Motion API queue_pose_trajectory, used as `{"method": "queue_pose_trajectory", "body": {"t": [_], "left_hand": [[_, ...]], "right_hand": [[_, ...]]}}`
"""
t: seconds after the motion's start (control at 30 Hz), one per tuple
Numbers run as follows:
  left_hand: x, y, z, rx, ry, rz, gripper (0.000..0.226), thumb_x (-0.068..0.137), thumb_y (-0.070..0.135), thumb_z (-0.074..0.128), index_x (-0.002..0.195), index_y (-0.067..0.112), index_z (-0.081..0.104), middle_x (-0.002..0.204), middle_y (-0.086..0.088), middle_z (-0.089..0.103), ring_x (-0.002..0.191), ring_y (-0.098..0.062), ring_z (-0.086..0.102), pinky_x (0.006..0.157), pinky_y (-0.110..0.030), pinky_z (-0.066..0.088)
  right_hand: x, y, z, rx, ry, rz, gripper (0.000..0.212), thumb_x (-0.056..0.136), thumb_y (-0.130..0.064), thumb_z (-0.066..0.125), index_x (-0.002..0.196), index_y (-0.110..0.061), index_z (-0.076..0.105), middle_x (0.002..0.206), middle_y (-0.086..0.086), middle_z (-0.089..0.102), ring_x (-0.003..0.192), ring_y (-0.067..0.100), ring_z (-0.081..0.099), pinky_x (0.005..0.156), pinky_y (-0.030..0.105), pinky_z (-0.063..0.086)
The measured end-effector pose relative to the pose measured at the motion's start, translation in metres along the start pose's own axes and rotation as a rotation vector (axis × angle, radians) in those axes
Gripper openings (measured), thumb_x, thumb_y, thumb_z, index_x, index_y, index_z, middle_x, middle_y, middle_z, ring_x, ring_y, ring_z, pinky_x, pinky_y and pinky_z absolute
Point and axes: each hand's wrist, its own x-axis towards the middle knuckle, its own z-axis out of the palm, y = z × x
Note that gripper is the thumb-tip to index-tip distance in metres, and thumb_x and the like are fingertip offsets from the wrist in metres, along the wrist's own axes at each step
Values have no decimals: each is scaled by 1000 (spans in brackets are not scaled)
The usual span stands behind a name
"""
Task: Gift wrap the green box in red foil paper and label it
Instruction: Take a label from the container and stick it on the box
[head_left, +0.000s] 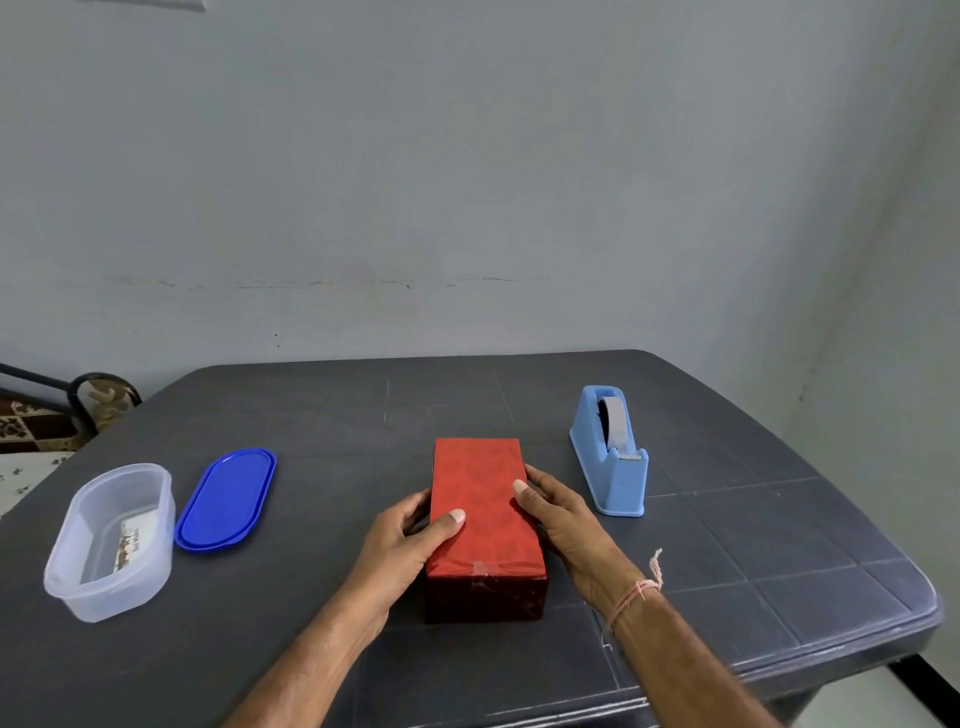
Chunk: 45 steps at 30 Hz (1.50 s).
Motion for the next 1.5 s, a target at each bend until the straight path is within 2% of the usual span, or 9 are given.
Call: {"method": "queue_pose_trajectory", "body": {"t": [0.17, 0.3, 0.43, 0.6, 0.97, 1.1, 1.27, 1.4, 1.5], "left_hand": [[-1, 1, -2, 8, 23, -26, 32, 91, 34, 73, 122, 23, 70, 108, 9, 78, 98, -6, 74, 73, -16, 56], [-2, -3, -6, 6, 34, -68, 25, 95, 31, 70, 119, 26, 71, 106, 10, 78, 98, -9, 75, 95, -40, 58], [-1, -5, -6, 11, 35, -66, 25, 94, 28, 71, 119, 29, 70, 106, 11, 78, 98, -9, 74, 98, -47, 57], [7, -3, -8, -22, 24, -86, 37, 90, 24, 75, 125, 29, 65, 110, 9, 77, 99, -10, 75, 93, -46, 60], [7, -5, -11, 1, 17, -59, 38, 90, 35, 76, 126, 34, 65, 114, 11, 75, 104, -8, 73, 96, -49, 58], [10, -1, -23, 72, 38, -37, 45, 88, 36, 78, 130, 35, 60, 123, 15, 69, 106, -5, 71, 81, -32, 60], [3, 25, -87, 233, 234, 71, 43, 88, 39, 77, 128, 34, 62, 117, 15, 68, 99, -1, 68, 64, -17, 52], [-15, 37, -170, 453, 570, 202, 40, 84, 42, 79, 122, 32, 68, 109, 14, 72, 93, -5, 68, 80, -33, 57], [-36, 34, -236, 788, 911, 67, 49, 86, 48, 74, 130, 30, 63, 127, 2, 66, 116, -23, 61, 97, -45, 51]], "right_hand": [[-1, -3, 0, -68, 82, 25, 49, 90, -35, 75, 132, -16, 60, 122, 4, 71, 108, 17, 71, 91, 33, 58], [-5, -5, -1, -94, 72, 42, 35, 93, -36, 71, 122, -16, 66, 118, 7, 73, 102, 17, 70, 78, 26, 55], [-8, -6, -1, -140, 60, 57, 35, 95, -39, 69, 125, -21, 65, 119, 4, 72, 107, 20, 70, 80, 27, 56], [-7, -7, -4, -132, 64, 67, 37, 92, -41, 71, 124, -23, 67, 118, 2, 73, 110, 20, 70, 95, 36, 56], [-3, -20, 1, -200, 101, 70, 32, 94, -28, 73, 122, -15, 66, 111, 4, 74, 93, 15, 72, 67, 26, 56], [7, -30, 17, -552, 240, -116, 43, 90, -37, 75, 127, -22, 61, 126, -1, 63, 110, 13, 63, 91, 32, 53], [15, -49, 90, -878, 184, -467, 43, 88, -36, 75, 128, -26, 61, 127, -4, 58, 118, 15, 56, 97, 28, 44], [22, -51, 172, -787, -154, -360, 39, 88, -36, 77, 123, -24, 65, 118, -7, 64, 94, 10, 69, 82, 25, 56], [32, -34, 232, -814, -326, -344, 37, 87, -35, 78, 120, -23, 69, 114, -6, 68, 91, 10, 72, 78, 24, 58]]}}
